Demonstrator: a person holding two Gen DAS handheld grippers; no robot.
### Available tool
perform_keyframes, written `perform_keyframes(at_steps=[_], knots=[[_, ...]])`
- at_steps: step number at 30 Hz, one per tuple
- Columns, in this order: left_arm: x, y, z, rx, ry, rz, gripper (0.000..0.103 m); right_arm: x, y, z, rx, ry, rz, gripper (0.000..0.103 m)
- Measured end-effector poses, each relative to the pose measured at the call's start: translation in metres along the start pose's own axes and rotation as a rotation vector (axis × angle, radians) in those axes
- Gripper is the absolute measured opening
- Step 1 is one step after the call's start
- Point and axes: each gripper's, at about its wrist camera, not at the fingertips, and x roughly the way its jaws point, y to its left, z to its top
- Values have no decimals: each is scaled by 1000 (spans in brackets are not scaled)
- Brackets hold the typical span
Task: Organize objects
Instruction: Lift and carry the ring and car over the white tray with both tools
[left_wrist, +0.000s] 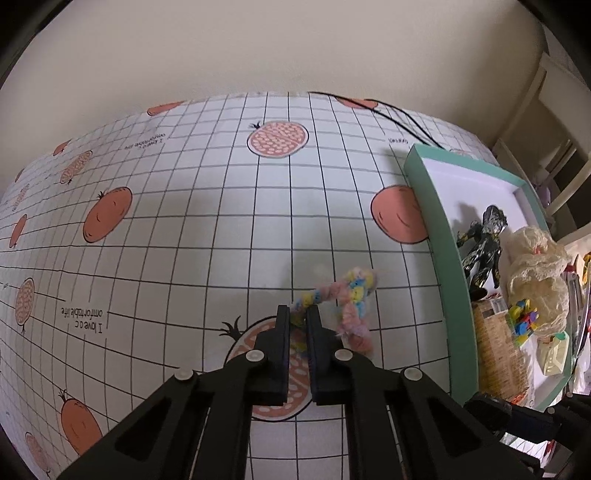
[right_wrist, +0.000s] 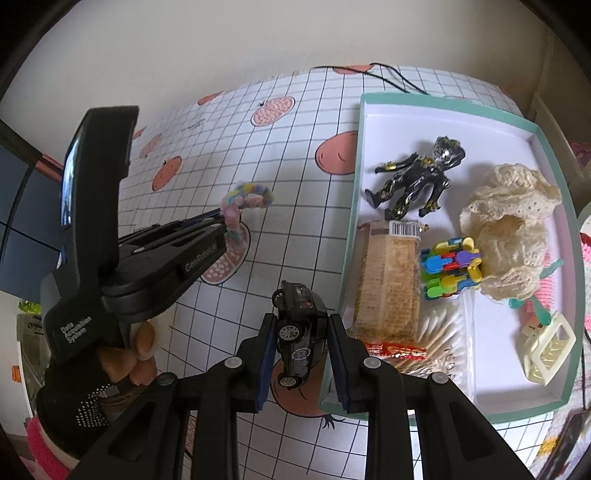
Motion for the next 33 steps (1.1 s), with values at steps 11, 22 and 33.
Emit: perform_keyframes(at_steps=[11, 22, 33], knots=[[-33, 5, 10, -16, -81, -6, 8, -44, -32, -2, 43, -99, -8, 29], [-63, -4, 17, -15, -163, -21, 8, -70, -69, -2, 172, -186, -63, 29], [-77, -27, 18, 11, -192, -75, 8, -90, -110, -9, 280, -248, -141, 29]])
